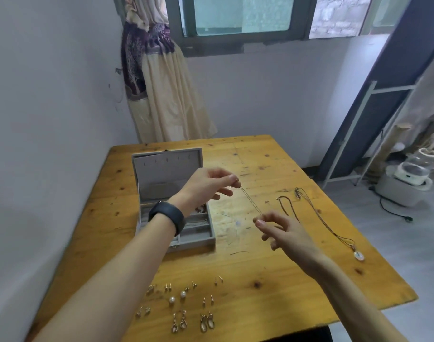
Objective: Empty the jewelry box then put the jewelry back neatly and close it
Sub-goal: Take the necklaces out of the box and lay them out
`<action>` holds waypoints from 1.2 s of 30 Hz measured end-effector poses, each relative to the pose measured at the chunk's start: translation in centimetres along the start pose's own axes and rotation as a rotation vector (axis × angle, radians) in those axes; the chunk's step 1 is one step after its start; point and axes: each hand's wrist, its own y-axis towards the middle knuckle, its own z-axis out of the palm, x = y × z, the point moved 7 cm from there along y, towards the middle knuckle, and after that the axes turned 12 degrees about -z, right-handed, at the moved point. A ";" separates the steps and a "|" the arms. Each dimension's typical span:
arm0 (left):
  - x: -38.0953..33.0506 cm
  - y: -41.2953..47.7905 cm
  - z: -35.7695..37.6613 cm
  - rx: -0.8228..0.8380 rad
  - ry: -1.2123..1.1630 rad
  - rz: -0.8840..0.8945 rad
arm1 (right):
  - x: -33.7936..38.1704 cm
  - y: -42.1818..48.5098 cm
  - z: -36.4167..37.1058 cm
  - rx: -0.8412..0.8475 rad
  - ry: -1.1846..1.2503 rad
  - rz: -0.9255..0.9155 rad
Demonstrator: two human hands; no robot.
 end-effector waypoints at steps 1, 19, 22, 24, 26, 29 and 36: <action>0.2 0.3 0.5 0.003 -0.004 -0.010 | -0.4 -0.4 -0.4 -0.052 0.023 0.002; 6.3 8.5 9.0 0.103 0.120 -0.178 | -9.1 -5.8 -3.0 -0.539 0.013 0.096; 6.9 9.8 8.7 0.100 0.197 -0.189 | -9.4 -5.7 -3.1 -0.538 -0.097 0.101; 7.4 10.3 8.8 0.142 0.159 -0.242 | -9.4 -5.5 -3.1 -0.551 -0.137 0.091; 8.0 10.4 9.4 0.232 0.034 -0.327 | -9.3 -5.1 -3.0 -0.555 -0.146 0.086; 8.8 10.4 10.2 0.280 -0.092 -0.383 | -9.2 -4.6 -3.1 -0.558 -0.161 0.093; 9.3 11.4 9.4 0.143 0.034 -0.290 | -9.1 -4.4 -2.9 -0.523 -0.178 0.133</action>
